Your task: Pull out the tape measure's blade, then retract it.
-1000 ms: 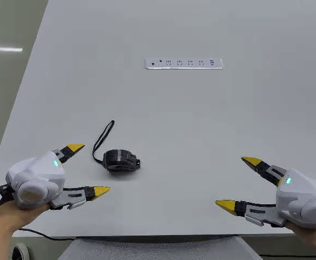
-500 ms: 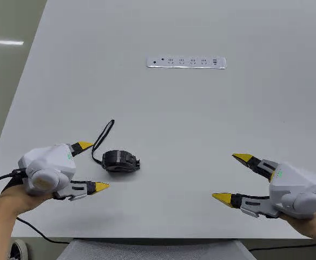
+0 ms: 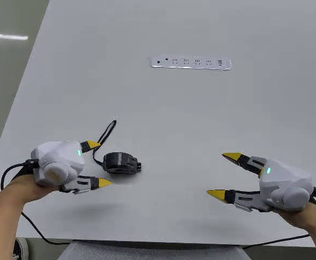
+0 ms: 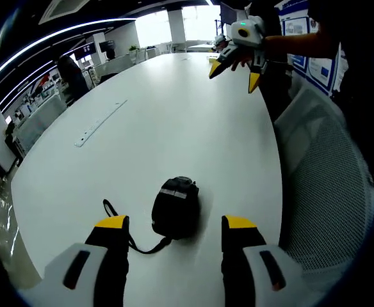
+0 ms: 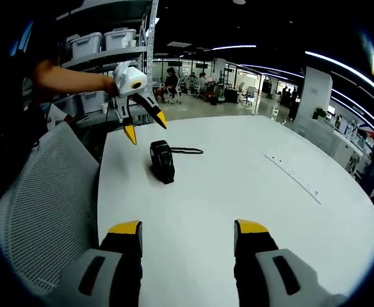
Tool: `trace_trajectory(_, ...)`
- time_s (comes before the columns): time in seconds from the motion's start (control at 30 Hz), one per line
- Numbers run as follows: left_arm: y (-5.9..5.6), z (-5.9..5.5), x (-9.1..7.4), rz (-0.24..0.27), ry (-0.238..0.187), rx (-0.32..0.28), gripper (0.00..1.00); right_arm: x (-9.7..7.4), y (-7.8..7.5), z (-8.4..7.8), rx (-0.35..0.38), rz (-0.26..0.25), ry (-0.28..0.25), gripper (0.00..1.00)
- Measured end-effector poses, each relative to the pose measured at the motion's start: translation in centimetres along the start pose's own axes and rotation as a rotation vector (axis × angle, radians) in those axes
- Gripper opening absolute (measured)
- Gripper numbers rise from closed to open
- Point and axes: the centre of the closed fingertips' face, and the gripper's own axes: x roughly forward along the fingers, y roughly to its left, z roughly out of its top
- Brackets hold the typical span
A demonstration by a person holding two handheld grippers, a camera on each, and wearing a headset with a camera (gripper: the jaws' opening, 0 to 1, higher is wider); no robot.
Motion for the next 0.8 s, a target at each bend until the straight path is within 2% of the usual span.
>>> trace_trajectory(0.13, 0.3, -0.3, 0.6, -0.021, 0.01, 0.027, 0.53, 1.0, 0.0, 0.5, -0.017, 0.024, -0.008, 0.56)
trace_trajectory(0.3, 0.3, -1.2, 1.5, -0.049, 0.051, 0.079, 0.49, 2.4, 0.1, 0.6, -0.04, 0.055, -0.01, 0.53)
trace_trajectory(0.43, 0.5, -1.4, 2.2, -0.062, 0.059, 0.081, 0.47, 3.5, 0.4, 0.6, -0.059, 0.086, -0.007, 0.51)
trace_trajectory(0.5, 0.7, -1.4, 2.5, -0.068, 0.06, 0.086, 0.46, 4.2, 0.5, 0.4, -0.079, 0.094, 0.012, 0.49)
trace_trajectory(0.6, 0.9, -1.3, 3.1, -0.081, 0.062, 0.086, 0.45, 4.9, 0.6, 0.8, -0.082, 0.113, 0.004, 0.47)
trace_trajectory(0.8, 0.8, -2.1, 3.9, -0.125, 0.089, 0.112, 0.41, 6.6, 0.6, 1.0, -0.089, 0.144, 0.005, 0.47)
